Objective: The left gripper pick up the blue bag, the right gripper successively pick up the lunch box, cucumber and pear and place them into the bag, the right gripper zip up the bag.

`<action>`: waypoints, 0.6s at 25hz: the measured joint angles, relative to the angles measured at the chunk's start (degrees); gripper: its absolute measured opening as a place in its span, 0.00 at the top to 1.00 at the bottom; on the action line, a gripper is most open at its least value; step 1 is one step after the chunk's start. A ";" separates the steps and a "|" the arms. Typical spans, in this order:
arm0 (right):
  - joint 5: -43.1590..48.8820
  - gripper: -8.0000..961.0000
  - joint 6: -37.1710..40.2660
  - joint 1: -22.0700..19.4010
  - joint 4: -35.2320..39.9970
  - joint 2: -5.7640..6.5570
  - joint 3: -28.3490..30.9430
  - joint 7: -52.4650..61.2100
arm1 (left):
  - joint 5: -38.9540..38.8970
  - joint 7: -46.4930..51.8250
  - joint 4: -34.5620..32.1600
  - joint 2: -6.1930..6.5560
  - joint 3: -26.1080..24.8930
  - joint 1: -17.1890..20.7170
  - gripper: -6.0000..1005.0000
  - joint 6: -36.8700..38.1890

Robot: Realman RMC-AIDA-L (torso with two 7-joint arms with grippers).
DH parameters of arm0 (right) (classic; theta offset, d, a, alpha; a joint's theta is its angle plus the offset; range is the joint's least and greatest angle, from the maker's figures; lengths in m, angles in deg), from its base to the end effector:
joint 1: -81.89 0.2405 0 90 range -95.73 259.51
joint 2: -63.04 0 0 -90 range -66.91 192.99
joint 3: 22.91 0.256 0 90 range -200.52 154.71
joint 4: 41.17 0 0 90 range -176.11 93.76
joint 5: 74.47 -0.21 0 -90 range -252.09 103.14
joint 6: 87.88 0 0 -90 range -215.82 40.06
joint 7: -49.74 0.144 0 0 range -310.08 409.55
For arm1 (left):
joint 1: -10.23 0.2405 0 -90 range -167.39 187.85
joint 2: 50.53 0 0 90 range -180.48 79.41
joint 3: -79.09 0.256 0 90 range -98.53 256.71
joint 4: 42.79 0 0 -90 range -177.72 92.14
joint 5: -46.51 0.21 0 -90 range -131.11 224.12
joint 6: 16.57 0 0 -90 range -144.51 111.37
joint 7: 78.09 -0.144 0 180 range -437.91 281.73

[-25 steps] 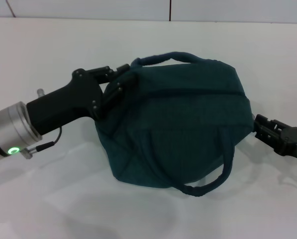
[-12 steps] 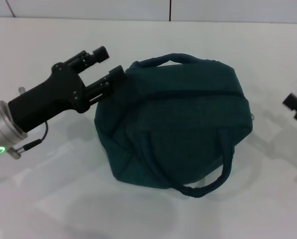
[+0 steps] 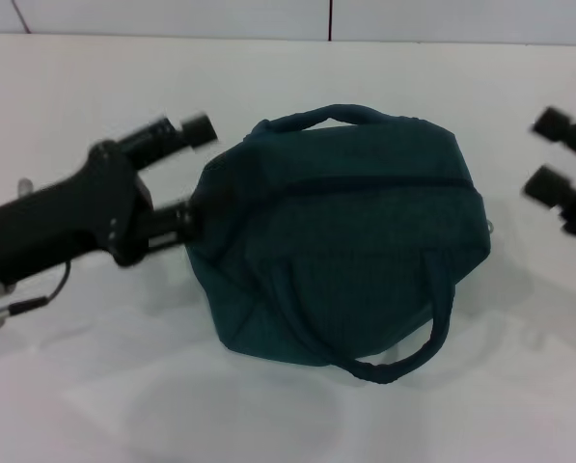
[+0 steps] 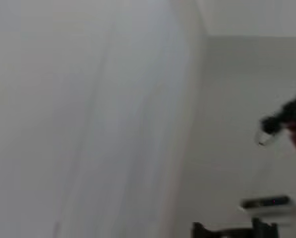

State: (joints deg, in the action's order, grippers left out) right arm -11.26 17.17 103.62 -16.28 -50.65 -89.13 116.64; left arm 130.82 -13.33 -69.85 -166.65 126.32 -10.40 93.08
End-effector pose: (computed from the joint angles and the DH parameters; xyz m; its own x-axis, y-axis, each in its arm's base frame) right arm 0.2432 0.2784 0.0291 0.4241 -0.1471 -0.8936 -0.3550 -0.9347 -0.0146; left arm -0.2596 0.2627 0.0303 0.5005 0.1185 0.8576 0.3394 -0.9381 -0.0685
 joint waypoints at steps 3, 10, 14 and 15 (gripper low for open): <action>4.80 0.08 1.72 2.38 2.04 -0.06 -0.05 2.49 | 3.06 1.26 -0.61 0.01 0.07 -0.20 0.22 2.10; 13.25 0.08 4.84 6.90 2.48 -0.71 -0.14 4.43 | 6.66 1.52 -0.71 -0.18 0.48 -0.40 0.22 2.86; 13.91 0.08 4.06 7.10 2.22 -0.90 -0.55 4.47 | 6.81 1.51 -0.73 -0.09 1.99 -0.39 0.22 2.88; 14.27 0.08 4.00 7.10 2.09 -0.94 -0.62 4.47 | 6.89 1.45 -0.74 -0.09 2.32 -0.38 0.22 2.88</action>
State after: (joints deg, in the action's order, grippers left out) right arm 3.01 21.17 110.72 -14.20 -51.59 -89.75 121.11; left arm 137.71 -11.88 -70.60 -166.74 128.64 -10.78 95.96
